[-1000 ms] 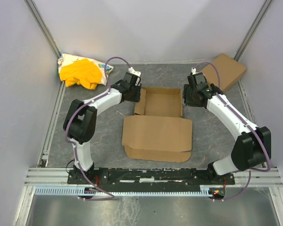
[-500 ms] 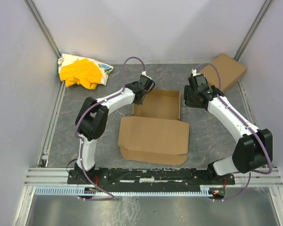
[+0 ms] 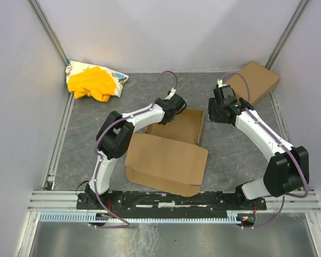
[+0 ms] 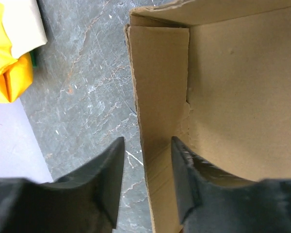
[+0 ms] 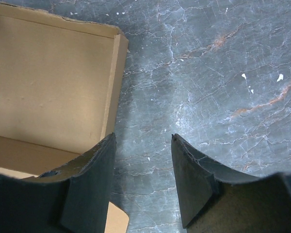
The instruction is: Fold the paper box
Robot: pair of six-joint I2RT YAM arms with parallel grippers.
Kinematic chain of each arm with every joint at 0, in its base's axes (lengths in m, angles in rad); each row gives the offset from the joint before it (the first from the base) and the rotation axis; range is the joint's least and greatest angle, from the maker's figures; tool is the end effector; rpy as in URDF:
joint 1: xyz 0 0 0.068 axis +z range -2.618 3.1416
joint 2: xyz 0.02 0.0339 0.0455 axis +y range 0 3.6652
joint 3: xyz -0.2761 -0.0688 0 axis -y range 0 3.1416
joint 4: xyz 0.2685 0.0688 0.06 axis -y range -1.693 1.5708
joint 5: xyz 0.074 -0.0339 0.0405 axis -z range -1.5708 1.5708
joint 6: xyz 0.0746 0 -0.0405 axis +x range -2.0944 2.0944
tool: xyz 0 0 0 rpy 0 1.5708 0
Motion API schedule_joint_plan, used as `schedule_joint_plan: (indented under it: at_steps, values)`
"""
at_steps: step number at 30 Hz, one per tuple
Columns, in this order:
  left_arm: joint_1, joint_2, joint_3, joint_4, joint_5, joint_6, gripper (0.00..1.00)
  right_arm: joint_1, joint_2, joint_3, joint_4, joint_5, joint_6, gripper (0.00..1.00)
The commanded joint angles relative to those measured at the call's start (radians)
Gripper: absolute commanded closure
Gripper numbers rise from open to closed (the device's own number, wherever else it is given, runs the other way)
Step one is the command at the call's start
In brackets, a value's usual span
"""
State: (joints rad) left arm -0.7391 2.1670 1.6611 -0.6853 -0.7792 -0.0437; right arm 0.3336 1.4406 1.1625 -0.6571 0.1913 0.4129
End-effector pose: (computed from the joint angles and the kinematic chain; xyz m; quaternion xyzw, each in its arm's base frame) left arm 0.3945 -0.2887 0.1463 0.2422 0.8785 0.2782 0.3036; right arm 0.3318 0.1000 0.2528 0.0673 0.9437 0.0289 0.3227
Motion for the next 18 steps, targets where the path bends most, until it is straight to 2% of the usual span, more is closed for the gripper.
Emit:
schedule_joint_plan:
  at_steps: [1, 7, 11, 13, 15, 18]
  values:
    - [0.027, -0.019, 0.023, 0.016, 0.025, -0.017, 0.46, 0.0, -0.027, -0.002, 0.031, 0.005, -0.015, 0.43]
    - [0.041, -0.01, 0.023, 0.063, 0.054, -0.026, 0.46, 0.001, -0.024, -0.003, 0.032, 0.008, -0.017, 0.43]
    - [0.056, 0.002, 0.022, 0.076, 0.125, -0.05, 0.51, 0.001, -0.018, -0.001, 0.033, 0.007, -0.019, 0.43]
    - [0.058, 0.009, 0.021, 0.078, 0.13, -0.048, 0.61, 0.0, -0.017, 0.0, 0.033, 0.007, -0.02, 0.43]
    - [0.058, 0.01, 0.015, 0.078, 0.126, -0.043, 0.79, 0.0, -0.017, 0.001, 0.031, 0.007, -0.02, 0.43]
    - [0.057, -0.013, -0.007, 0.095, 0.123, -0.039, 0.87, 0.001, -0.015, 0.005, 0.028, 0.006, -0.019, 0.43]
